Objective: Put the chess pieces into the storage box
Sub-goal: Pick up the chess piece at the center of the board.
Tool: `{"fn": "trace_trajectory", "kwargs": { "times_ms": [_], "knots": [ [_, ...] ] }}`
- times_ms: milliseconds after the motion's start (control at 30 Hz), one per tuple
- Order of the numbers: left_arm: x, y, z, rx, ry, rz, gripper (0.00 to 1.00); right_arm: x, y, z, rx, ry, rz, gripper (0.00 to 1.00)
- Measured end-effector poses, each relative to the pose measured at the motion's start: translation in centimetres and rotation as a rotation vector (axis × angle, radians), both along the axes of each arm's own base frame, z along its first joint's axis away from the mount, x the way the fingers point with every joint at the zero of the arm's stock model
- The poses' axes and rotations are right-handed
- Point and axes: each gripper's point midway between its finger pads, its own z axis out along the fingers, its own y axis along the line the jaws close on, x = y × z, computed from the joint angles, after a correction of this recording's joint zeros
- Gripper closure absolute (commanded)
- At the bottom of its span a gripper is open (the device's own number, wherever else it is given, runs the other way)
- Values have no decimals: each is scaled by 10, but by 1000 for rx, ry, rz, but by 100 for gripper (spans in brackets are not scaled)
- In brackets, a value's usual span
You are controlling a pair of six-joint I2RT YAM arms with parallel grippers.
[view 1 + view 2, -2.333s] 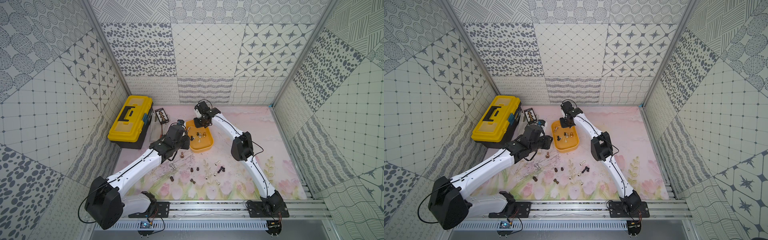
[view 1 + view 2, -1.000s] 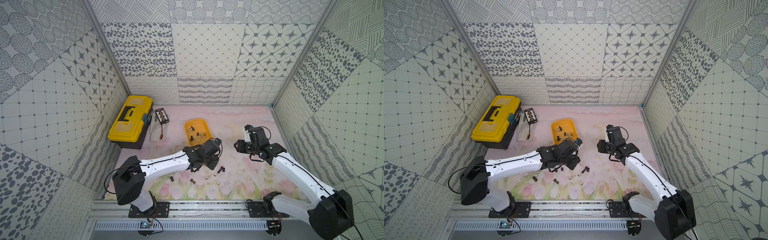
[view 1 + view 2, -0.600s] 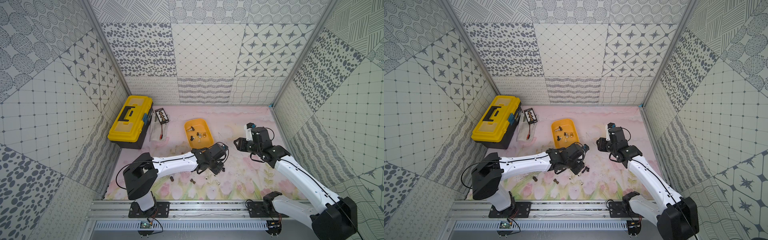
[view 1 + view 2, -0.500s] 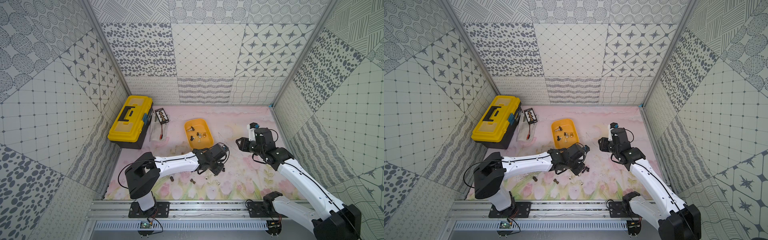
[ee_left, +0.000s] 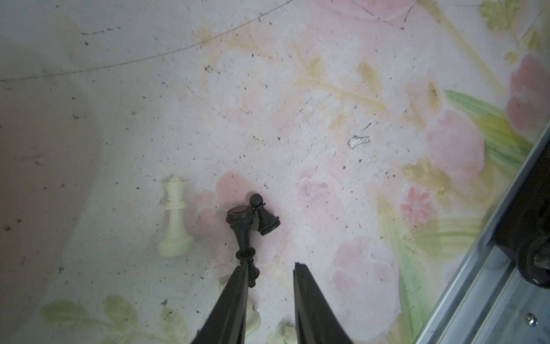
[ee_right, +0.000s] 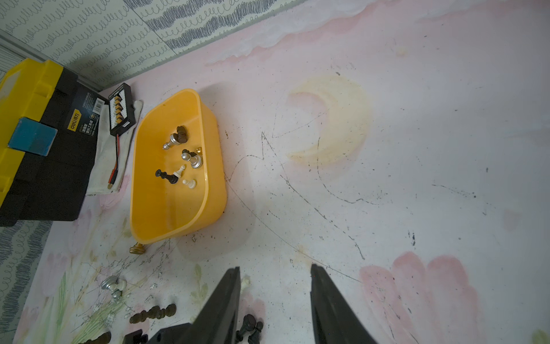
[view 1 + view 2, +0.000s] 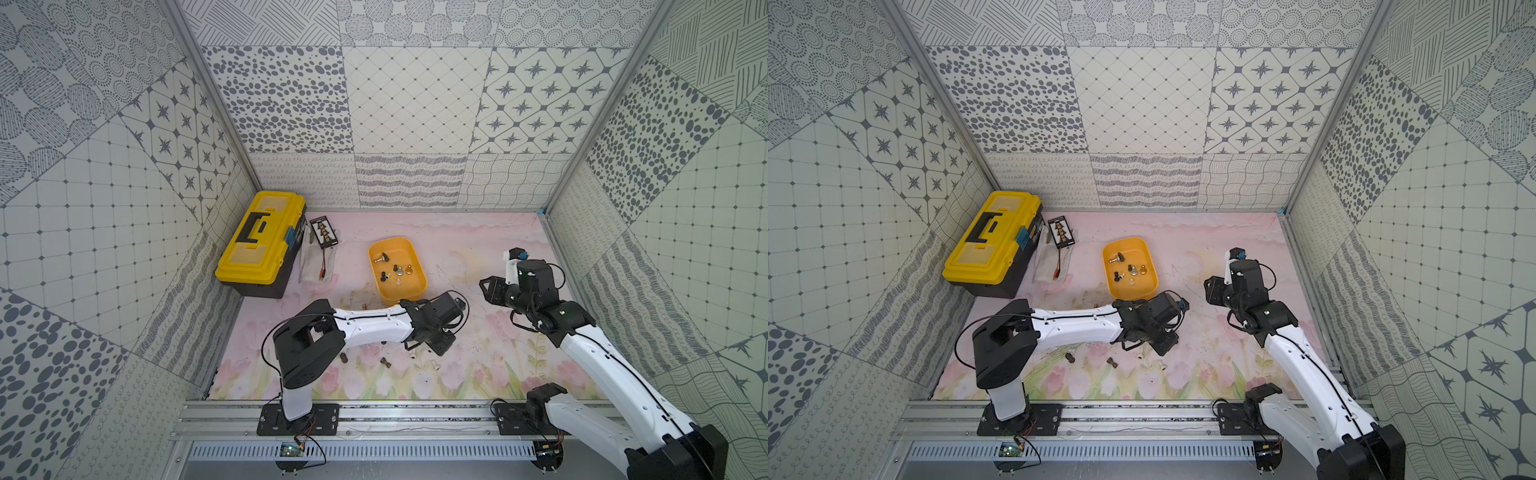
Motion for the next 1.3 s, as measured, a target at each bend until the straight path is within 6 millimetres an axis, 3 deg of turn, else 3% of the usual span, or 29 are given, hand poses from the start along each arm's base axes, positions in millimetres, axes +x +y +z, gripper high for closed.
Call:
{"fn": "trace_trajectory", "kwargs": {
  "times_ms": [433,667,1067,1300],
  "knots": [
    [12,-1,-22,95,-31,-4,73,0,3,-3,6,12,13,56],
    [13,9,-35,158,-34,-5,78,0,4,-4,9,19,18,55],
    [14,12,-33,165,-52,-4,96,7,8,-11,21,36,16,55],
    [19,7,-15,126,-82,-5,100,8,11,-15,25,49,24,55]
  ]
}}
